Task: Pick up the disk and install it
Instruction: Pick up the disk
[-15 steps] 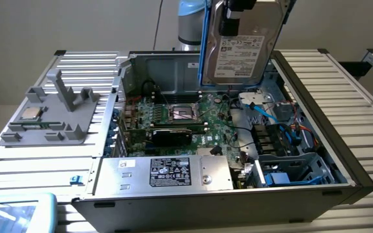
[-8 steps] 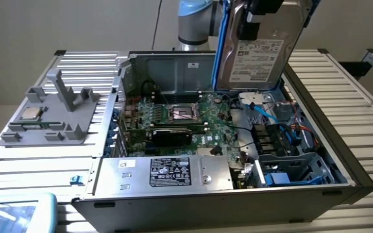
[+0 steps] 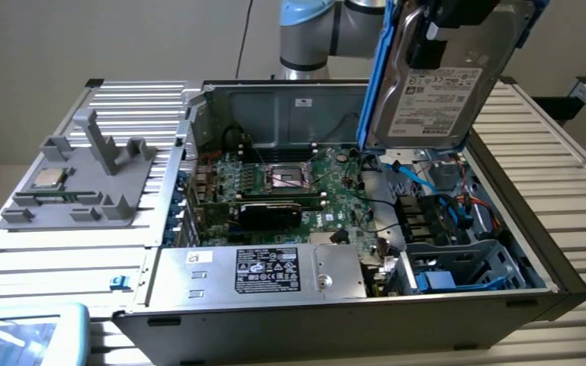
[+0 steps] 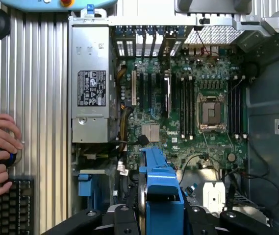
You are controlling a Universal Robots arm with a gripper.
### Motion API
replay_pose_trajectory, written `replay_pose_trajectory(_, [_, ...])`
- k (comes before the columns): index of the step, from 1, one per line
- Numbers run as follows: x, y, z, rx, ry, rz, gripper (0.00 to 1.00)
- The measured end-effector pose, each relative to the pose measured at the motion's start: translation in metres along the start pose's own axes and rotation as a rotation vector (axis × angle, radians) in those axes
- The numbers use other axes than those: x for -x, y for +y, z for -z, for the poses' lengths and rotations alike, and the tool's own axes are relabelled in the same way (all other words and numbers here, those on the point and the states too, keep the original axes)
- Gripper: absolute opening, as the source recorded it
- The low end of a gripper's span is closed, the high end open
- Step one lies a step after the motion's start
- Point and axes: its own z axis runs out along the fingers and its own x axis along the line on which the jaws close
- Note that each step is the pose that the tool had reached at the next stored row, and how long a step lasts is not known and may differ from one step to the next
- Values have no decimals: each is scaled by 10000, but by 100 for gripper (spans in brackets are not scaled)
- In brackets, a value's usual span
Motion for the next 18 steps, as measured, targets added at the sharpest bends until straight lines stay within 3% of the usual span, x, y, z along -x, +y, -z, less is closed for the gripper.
replay_pose_trajectory(10, [-202, -260, 58, -1, 18, 0, 37])
replay_pose_trajectory(18, [-389, -416, 68, -1, 20, -1, 37])
